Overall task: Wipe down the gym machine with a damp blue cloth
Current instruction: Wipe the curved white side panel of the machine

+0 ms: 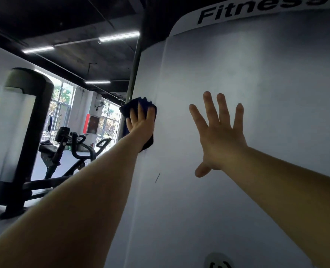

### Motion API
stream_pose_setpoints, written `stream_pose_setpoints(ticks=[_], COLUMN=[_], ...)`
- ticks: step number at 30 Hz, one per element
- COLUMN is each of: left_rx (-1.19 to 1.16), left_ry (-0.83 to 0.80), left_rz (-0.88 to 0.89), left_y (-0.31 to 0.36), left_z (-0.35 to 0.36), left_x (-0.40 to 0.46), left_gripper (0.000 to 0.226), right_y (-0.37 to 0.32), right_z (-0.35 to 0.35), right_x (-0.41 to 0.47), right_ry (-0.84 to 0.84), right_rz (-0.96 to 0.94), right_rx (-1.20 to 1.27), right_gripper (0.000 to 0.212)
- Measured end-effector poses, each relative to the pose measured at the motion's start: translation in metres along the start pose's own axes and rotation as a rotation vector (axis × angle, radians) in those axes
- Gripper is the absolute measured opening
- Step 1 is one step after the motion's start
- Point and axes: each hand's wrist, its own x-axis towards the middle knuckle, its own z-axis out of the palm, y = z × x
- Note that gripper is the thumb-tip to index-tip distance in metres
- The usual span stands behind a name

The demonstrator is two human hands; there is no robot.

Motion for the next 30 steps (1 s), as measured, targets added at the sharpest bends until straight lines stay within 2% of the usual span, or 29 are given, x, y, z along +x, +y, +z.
stream_pose_setpoints(ticks=[3,5,7,10,11,12,16,18,21,23,25,28,30], left_rx=[0.043,0.027,-0.021,0.017,0.038,0.086,-0.043,-0.025,-0.023,-0.060,-0.002,0.135,0.084], left_ry=[0.023,0.018,0.016,0.019,0.052,0.060,0.055,0.020,0.034,0.049,0.031,0.072,0.082], left_rz=[-0.017,0.043,0.032,-0.142,-0.166,-0.145,-0.026,-0.008,-0.086,-0.123,-0.015,0.217,0.174], left_y=[0.006,-0.001,-0.010,-0.017,-0.016,-0.012,0.005,-0.003,-0.014,-0.006,0.007,-0.005,-0.012], left_z=[0.014,0.021,0.015,0.001,0.002,0.007,0.027,0.022,0.007,0.015,0.034,0.045,0.033], left_x=[-0.024,-0.036,-0.027,-0.007,-0.007,-0.012,-0.059,-0.054,-0.028,-0.041,-0.081,-0.107,-0.081], left_gripper=[0.078,0.085,0.082,0.057,0.056,0.057,0.058,0.059,0.084,0.074,0.059,0.055,0.055], right_y=[0.000,-0.001,-0.002,-0.003,-0.003,-0.003,-0.001,0.000,-0.001,-0.001,0.000,0.001,0.001], right_z=[-0.004,-0.006,-0.006,-0.004,-0.004,-0.006,-0.005,-0.005,-0.003,-0.002,-0.002,0.000,0.001], right_x=[-0.002,-0.004,-0.005,-0.002,-0.001,-0.001,-0.004,-0.004,-0.002,-0.001,-0.002,-0.004,-0.004], right_ry=[-0.014,-0.007,-0.010,-0.021,-0.025,-0.030,-0.003,0.007,0.002,0.010,0.029,0.070,0.068], right_rz=[0.000,-0.005,-0.007,-0.013,-0.014,-0.014,-0.018,-0.021,-0.019,-0.025,-0.025,-0.028,-0.036], right_rx=[0.003,0.001,0.013,0.012,0.013,0.017,0.017,0.021,0.020,0.021,0.024,0.024,0.031], right_gripper=[0.159,0.158,0.158,0.159,0.159,0.159,0.157,0.157,0.158,0.157,0.156,0.153,0.154])
